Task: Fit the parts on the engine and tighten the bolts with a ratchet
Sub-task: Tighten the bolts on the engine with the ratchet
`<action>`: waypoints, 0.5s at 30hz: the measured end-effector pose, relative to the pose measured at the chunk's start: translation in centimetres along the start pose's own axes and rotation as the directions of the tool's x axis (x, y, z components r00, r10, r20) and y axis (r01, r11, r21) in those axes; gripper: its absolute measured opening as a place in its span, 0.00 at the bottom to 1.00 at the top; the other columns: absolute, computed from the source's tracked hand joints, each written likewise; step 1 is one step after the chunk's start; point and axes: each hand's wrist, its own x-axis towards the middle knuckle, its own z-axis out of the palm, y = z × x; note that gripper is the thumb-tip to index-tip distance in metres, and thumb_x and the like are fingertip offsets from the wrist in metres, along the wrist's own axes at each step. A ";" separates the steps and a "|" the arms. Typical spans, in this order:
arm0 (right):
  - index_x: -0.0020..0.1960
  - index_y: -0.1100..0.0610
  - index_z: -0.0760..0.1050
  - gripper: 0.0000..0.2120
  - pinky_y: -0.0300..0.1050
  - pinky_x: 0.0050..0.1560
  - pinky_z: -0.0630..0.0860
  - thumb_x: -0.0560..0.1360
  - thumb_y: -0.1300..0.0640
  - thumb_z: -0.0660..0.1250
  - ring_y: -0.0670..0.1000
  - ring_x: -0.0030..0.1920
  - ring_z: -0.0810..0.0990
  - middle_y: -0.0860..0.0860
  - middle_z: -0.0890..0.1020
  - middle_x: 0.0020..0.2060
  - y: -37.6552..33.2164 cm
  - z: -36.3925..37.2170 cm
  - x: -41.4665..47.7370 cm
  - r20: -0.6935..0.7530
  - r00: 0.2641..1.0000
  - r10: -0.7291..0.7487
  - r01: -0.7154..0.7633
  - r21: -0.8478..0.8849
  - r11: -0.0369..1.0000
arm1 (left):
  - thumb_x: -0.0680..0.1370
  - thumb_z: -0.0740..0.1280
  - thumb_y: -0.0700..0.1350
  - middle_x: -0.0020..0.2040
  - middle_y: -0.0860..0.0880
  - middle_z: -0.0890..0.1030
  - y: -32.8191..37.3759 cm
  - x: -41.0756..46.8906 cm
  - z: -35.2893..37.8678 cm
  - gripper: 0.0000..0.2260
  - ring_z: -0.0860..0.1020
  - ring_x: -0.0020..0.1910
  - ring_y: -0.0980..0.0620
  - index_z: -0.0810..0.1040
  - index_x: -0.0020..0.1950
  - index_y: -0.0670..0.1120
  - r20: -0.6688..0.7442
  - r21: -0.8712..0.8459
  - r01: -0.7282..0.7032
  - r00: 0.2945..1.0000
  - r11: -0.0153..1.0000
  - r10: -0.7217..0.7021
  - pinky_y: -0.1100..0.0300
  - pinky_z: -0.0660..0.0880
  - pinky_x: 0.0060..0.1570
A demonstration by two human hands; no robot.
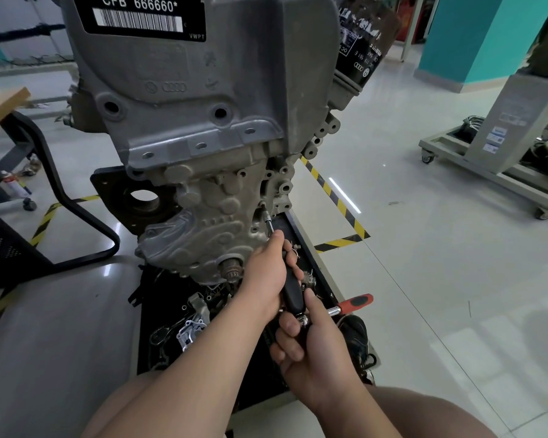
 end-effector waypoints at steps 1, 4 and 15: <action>0.51 0.54 0.76 0.13 0.40 0.23 0.61 0.82 0.47 0.57 0.46 0.19 0.57 0.50 0.66 0.23 0.0 -0.1 0.1 -0.012 1.000 -0.026 0.026 -0.057 0.998 | 0.83 0.57 0.51 0.23 0.52 0.70 0.0 0.0 0.0 0.16 0.69 0.20 0.53 0.69 0.38 0.47 -0.007 0.012 -0.010 1.000 1.000 0.010 0.63 0.67 0.23; 0.48 0.59 0.73 0.15 0.42 0.24 0.63 0.82 0.48 0.56 0.48 0.20 0.58 0.52 0.68 0.25 0.0 -0.3 0.0 -0.045 0.990 -0.131 0.115 -0.249 0.962 | 0.83 0.57 0.51 0.23 0.53 0.69 -0.1 0.1 0.2 0.16 0.69 0.20 0.53 0.69 0.37 0.47 -0.017 0.023 -0.016 1.000 1.000 0.017 0.63 0.67 0.23; 0.44 0.47 0.71 0.11 0.51 0.35 0.74 0.77 0.42 0.58 0.45 0.29 0.75 0.45 0.76 0.27 -0.3 -1.2 -0.4 0.171 0.859 -0.483 0.316 -0.919 0.235 | 0.83 0.56 0.51 0.23 0.54 0.71 -0.2 0.4 -0.1 0.16 0.71 0.19 0.53 0.69 0.38 0.46 -0.056 0.166 -0.047 0.997 0.985 0.058 0.62 0.69 0.24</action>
